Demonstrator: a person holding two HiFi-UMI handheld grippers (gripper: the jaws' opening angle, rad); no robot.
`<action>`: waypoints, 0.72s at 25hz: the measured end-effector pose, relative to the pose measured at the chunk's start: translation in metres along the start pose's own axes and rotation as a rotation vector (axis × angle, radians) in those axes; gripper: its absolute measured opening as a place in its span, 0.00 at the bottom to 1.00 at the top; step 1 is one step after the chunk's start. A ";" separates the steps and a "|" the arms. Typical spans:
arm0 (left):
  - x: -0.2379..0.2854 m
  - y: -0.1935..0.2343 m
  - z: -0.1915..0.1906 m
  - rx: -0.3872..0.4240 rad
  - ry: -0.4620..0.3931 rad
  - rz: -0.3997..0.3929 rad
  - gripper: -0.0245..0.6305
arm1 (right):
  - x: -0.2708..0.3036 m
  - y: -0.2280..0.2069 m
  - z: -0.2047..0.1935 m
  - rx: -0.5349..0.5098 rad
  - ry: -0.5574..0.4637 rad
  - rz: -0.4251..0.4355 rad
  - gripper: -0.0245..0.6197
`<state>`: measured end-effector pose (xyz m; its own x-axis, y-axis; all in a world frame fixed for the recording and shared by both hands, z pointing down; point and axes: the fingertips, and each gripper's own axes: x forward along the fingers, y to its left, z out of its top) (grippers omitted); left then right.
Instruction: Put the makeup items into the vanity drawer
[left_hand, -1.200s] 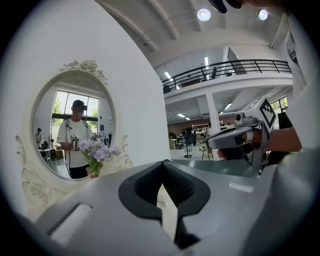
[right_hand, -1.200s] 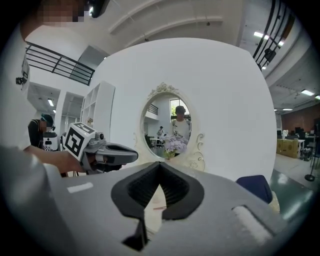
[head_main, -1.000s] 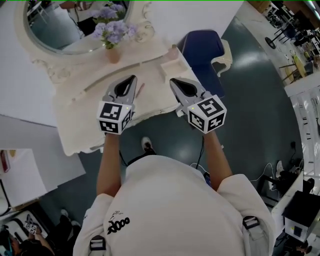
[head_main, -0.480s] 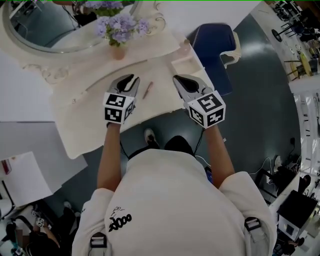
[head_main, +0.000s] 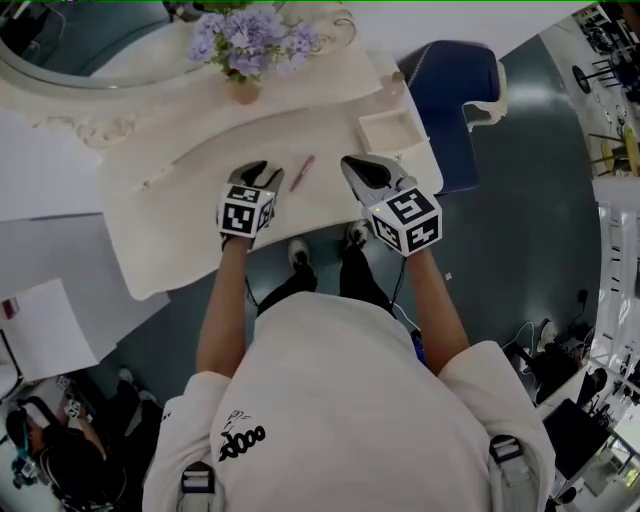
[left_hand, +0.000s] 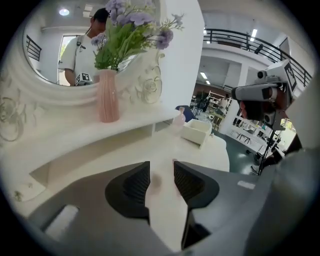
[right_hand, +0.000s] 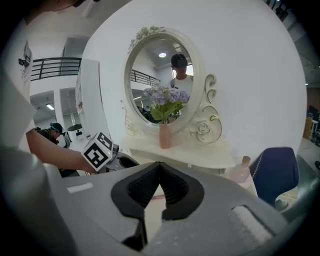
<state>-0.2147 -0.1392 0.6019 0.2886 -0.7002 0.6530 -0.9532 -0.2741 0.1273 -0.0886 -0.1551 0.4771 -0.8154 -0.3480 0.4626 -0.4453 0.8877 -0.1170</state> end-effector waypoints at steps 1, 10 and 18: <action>0.004 0.002 -0.007 -0.014 0.018 0.011 0.30 | 0.003 -0.002 -0.004 0.006 0.014 0.005 0.04; 0.033 0.016 -0.035 -0.085 0.106 0.095 0.32 | 0.012 -0.022 -0.033 0.023 0.120 0.052 0.04; 0.036 0.019 -0.029 -0.110 0.114 0.146 0.27 | 0.004 -0.045 -0.035 0.058 0.126 0.056 0.04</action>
<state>-0.2248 -0.1506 0.6492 0.1403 -0.6462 0.7502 -0.9901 -0.0967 0.1019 -0.0586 -0.1854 0.5153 -0.7883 -0.2548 0.5600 -0.4240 0.8846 -0.1943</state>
